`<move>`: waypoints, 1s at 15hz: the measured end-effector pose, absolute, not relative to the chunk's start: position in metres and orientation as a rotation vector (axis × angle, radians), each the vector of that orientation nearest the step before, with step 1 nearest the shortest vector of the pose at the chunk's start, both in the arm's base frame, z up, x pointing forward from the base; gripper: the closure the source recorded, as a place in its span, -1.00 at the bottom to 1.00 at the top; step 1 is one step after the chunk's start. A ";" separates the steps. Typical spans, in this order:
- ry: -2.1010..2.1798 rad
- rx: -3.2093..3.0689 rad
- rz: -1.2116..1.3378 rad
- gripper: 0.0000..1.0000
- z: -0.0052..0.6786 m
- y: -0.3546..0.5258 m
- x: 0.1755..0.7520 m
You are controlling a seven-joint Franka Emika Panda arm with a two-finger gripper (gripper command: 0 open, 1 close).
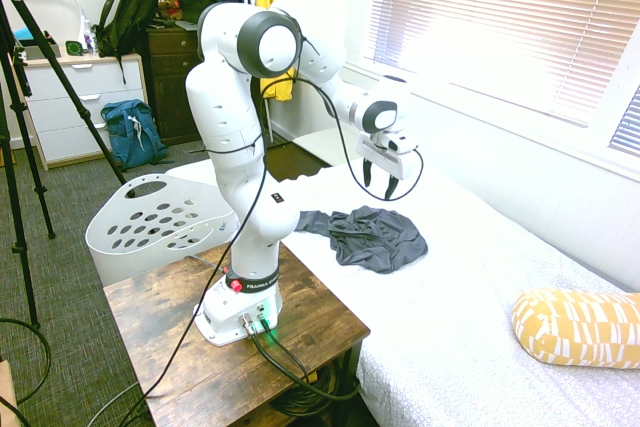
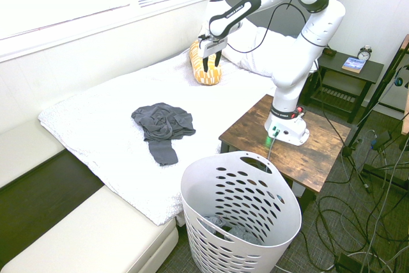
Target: Put my clothes in the laundry bag
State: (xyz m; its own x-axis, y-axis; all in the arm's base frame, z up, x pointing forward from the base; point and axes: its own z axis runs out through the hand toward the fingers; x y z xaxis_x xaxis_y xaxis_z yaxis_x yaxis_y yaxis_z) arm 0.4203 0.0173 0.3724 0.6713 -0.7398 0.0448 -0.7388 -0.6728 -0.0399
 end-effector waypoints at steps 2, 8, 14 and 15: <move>1.264 -2.855 -0.087 -1.00 0.372 0.017 0.421; 1.195 -2.844 -0.161 -1.00 0.376 0.046 0.482; 0.956 -2.964 -0.129 -1.00 0.254 0.211 0.545; 0.922 -2.987 -0.131 -1.00 0.224 0.236 0.546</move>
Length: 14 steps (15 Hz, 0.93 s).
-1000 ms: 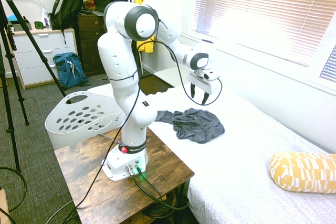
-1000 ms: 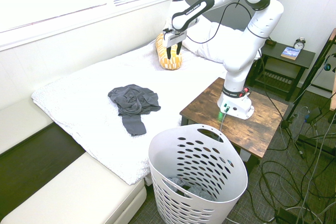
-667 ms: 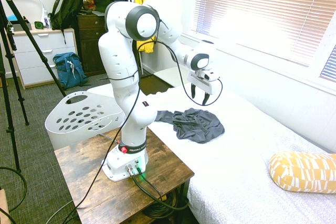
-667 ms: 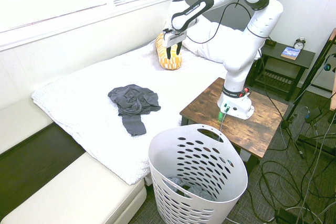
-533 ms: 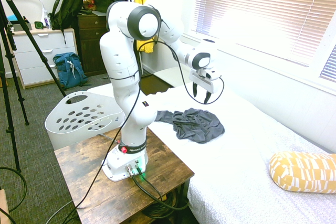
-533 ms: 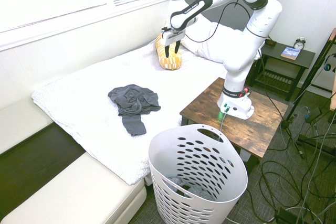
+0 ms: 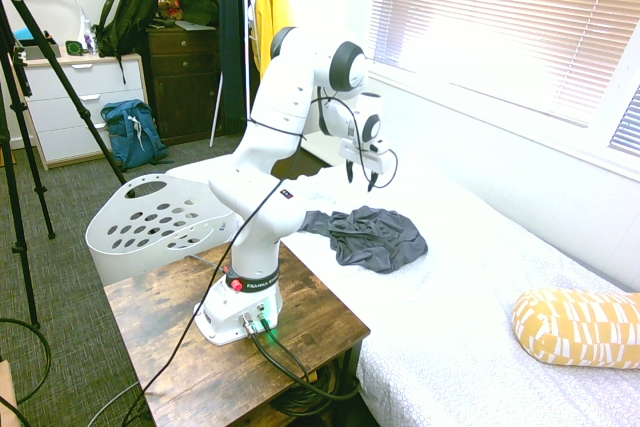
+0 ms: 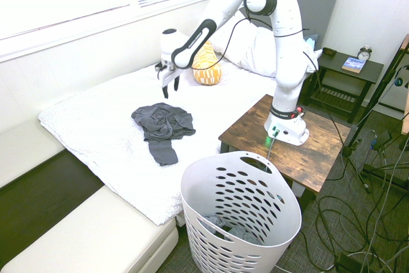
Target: Put my clothes in the laundry bag
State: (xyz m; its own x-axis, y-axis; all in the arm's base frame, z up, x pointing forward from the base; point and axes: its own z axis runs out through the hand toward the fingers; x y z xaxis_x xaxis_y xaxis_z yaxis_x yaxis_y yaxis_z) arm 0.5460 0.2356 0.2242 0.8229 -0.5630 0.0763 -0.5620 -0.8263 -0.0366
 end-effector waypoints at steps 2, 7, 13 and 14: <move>0.898 -3.031 -0.163 -1.00 0.175 0.284 0.554; 0.956 -3.128 -0.259 -1.00 0.050 0.292 0.599; 1.047 -3.188 -0.242 1.00 -0.029 0.273 0.633; 1.042 -3.188 -0.228 1.00 -0.029 0.273 0.636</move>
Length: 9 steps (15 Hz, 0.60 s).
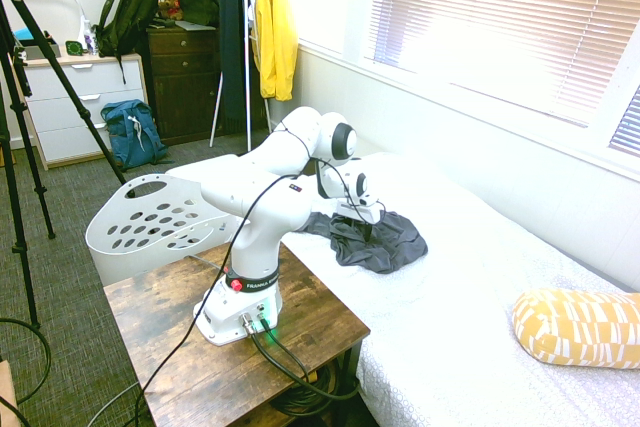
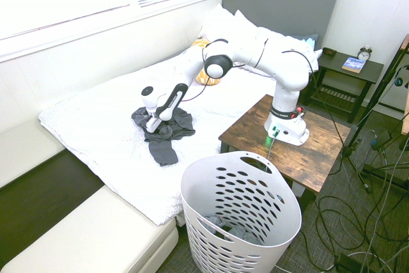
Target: Put my clothes in the laundry bag
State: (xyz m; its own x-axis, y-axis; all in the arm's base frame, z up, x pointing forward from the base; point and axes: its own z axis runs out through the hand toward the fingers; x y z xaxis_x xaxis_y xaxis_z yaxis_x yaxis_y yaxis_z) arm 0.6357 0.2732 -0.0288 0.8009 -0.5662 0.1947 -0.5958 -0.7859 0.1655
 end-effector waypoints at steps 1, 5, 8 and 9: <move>-0.909 2.779 0.186 1.00 -0.029 0.272 0.638; -0.923 2.811 0.151 1.00 -0.030 0.268 0.644; -0.928 2.830 0.139 1.00 -0.032 0.268 0.645; -0.925 2.835 0.141 1.00 -0.032 0.270 0.644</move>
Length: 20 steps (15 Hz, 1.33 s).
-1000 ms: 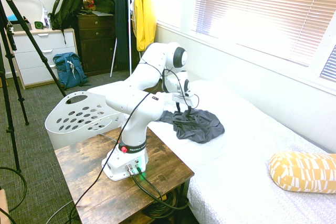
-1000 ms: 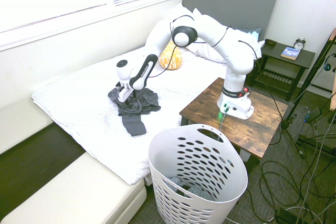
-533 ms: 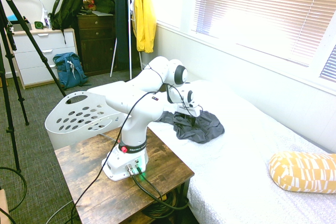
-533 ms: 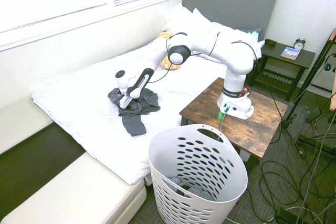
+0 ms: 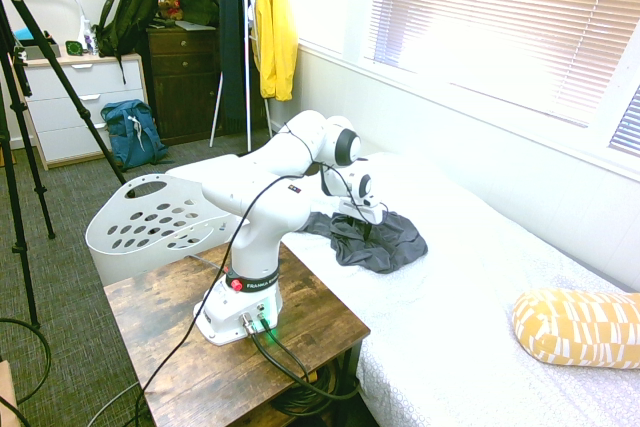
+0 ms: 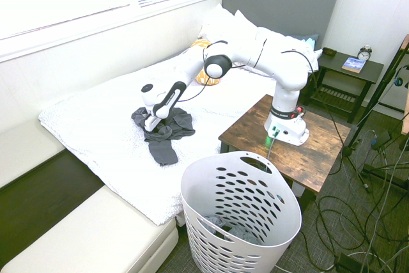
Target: Put my clothes in the laundry bag
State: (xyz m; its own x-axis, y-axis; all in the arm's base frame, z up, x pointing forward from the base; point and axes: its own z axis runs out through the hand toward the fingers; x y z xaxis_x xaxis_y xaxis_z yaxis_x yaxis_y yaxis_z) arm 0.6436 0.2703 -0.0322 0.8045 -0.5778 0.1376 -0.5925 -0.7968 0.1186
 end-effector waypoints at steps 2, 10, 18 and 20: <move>-0.924 2.848 0.141 1.00 -0.032 0.274 0.641; -0.939 2.907 0.162 1.00 -0.015 0.273 0.615; -0.968 2.944 0.172 1.00 0.053 0.263 0.601; -0.975 2.968 0.215 1.00 0.098 0.267 0.601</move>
